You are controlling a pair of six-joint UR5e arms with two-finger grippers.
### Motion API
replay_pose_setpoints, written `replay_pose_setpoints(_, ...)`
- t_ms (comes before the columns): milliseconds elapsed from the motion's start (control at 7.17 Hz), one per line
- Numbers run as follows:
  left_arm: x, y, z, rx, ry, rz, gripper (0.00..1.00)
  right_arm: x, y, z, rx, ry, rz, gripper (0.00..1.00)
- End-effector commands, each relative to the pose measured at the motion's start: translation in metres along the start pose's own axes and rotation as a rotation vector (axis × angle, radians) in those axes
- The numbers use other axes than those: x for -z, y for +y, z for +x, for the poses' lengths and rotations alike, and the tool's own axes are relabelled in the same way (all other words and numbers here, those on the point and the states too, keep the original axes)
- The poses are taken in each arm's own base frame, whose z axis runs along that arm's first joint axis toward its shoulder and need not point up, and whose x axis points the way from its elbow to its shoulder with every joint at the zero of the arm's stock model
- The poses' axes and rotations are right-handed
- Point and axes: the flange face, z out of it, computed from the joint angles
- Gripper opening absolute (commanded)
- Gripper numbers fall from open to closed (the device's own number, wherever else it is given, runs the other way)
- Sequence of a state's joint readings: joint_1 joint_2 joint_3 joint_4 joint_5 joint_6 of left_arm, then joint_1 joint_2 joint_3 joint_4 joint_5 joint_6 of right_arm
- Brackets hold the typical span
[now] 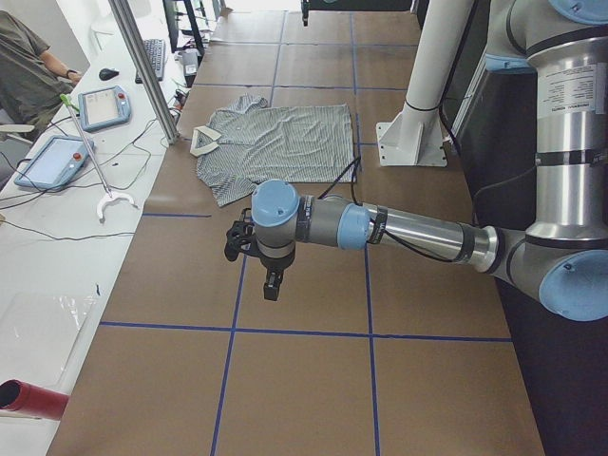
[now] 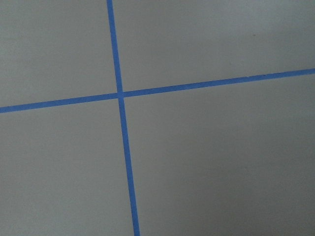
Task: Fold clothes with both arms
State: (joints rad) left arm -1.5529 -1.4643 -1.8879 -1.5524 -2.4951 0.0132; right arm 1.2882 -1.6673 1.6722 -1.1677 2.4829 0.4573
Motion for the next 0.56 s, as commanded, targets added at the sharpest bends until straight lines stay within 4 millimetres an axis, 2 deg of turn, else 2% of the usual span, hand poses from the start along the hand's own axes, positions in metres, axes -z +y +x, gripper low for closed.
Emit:
replay_pose_setpoints(0, 0.008, -0.001, 0.014, -0.022, 0.040, 0.022, 1.00, -0.029, -0.004, -0.065, -0.109, -0.063, 0.028, 1.00)
replay_pose_setpoints(139, 0.010, -0.001, 0.018, -0.029, 0.040, 0.025, 1.00, -0.043, 0.004, -0.091, -0.149, -0.101, 0.052, 1.00)
replay_pose_setpoints(418, 0.010, 0.000, 0.017, -0.027, 0.040, 0.023, 1.00, -0.063, 0.012, -0.120, -0.177, -0.109, 0.076, 1.00)
